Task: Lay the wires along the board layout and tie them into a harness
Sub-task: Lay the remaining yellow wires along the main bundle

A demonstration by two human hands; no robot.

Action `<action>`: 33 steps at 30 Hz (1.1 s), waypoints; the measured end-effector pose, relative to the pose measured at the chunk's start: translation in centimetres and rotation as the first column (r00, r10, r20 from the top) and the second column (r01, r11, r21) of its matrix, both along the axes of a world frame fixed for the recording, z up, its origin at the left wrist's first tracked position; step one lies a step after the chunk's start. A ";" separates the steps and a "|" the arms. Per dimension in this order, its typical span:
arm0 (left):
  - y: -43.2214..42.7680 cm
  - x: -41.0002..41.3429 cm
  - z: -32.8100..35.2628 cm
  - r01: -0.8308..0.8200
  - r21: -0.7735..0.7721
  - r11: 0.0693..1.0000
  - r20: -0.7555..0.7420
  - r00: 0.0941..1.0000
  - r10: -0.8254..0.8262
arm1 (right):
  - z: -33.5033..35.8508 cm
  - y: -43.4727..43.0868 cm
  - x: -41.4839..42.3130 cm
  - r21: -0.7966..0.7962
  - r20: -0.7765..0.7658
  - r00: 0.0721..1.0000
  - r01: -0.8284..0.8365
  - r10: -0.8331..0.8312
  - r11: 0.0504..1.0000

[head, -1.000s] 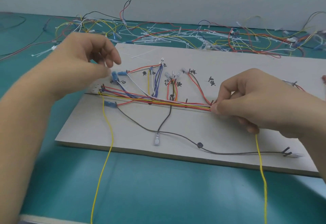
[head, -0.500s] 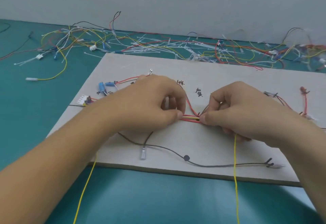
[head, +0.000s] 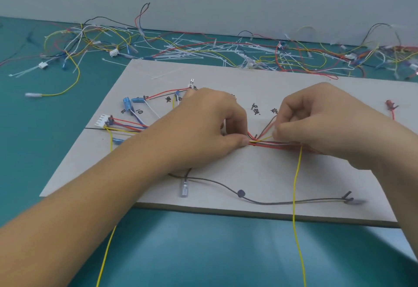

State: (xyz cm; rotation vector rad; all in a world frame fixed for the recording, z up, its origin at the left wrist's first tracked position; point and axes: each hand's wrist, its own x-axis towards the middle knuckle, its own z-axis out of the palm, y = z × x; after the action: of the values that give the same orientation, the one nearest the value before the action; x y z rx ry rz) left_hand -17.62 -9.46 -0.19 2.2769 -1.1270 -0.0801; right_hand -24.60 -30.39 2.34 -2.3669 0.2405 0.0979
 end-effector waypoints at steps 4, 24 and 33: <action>-0.5 -0.3 -0.1 0.015 0.009 1.000 0.044 0.999 -0.016 | 0.2 -0.3 0.0 0.055 0.012 1.000 -0.006 0.006 0.998; -1.0 -0.3 -0.4 0.004 -0.090 0.996 -0.003 1.000 -0.004 | 0.8 -0.9 -0.2 0.005 0.035 0.999 -0.009 0.009 1.000; -1.2 -0.3 -0.7 -0.118 -0.079 0.990 -0.078 0.991 0.112 | 2.1 -1.3 -0.4 0.475 0.045 0.998 -0.050 0.032 0.878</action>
State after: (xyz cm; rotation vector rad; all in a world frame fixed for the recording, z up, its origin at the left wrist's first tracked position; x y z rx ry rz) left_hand -17.91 -10.66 -0.90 2.2413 -0.9418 -0.0690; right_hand -25.00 -31.72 4.39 -1.8780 0.1290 0.1199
